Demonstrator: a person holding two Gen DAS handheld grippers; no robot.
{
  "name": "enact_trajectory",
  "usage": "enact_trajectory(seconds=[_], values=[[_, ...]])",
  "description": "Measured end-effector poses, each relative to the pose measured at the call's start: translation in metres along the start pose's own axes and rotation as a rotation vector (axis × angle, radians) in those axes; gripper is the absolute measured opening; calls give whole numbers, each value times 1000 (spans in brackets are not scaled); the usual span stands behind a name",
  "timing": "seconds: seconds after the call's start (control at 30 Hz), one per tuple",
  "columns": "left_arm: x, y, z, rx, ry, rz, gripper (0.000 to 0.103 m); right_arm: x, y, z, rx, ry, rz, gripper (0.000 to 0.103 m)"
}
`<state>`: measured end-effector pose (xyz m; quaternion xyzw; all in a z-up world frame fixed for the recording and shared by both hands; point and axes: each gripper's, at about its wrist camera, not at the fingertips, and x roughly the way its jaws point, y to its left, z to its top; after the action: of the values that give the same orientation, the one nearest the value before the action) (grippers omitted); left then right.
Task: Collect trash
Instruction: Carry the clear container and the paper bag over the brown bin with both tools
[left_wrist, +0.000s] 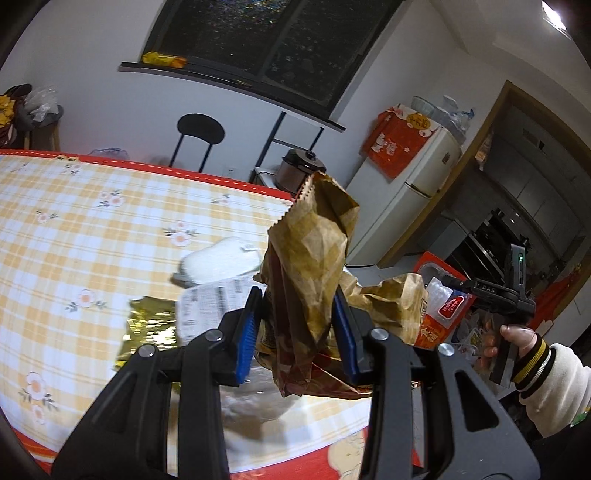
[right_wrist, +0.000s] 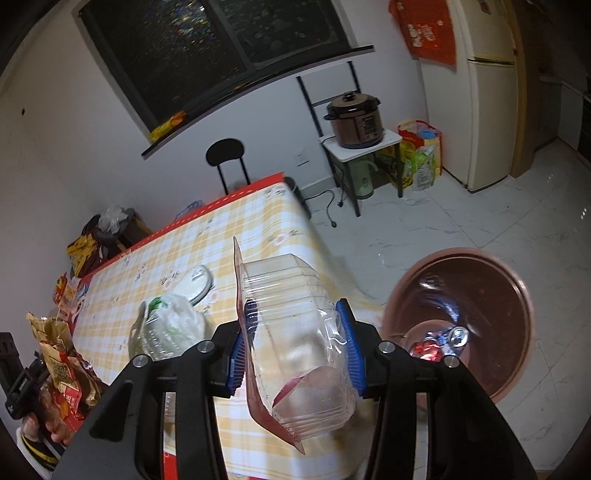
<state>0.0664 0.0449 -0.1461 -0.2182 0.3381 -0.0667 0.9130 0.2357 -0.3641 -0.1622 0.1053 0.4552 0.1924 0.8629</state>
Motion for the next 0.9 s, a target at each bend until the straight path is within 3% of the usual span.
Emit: enact_trajectory(seconds=[0.33, 0.67, 0.9], values=[[33, -57, 3, 43, 20, -11, 39, -13, -81, 17, 51, -13, -73, 44], [55, -86, 4, 44, 32, 13, 39, 11, -146, 28, 140, 37, -130, 45], [65, -99, 4, 59, 39, 15, 39, 17, -158, 32, 164, 34, -148, 66]])
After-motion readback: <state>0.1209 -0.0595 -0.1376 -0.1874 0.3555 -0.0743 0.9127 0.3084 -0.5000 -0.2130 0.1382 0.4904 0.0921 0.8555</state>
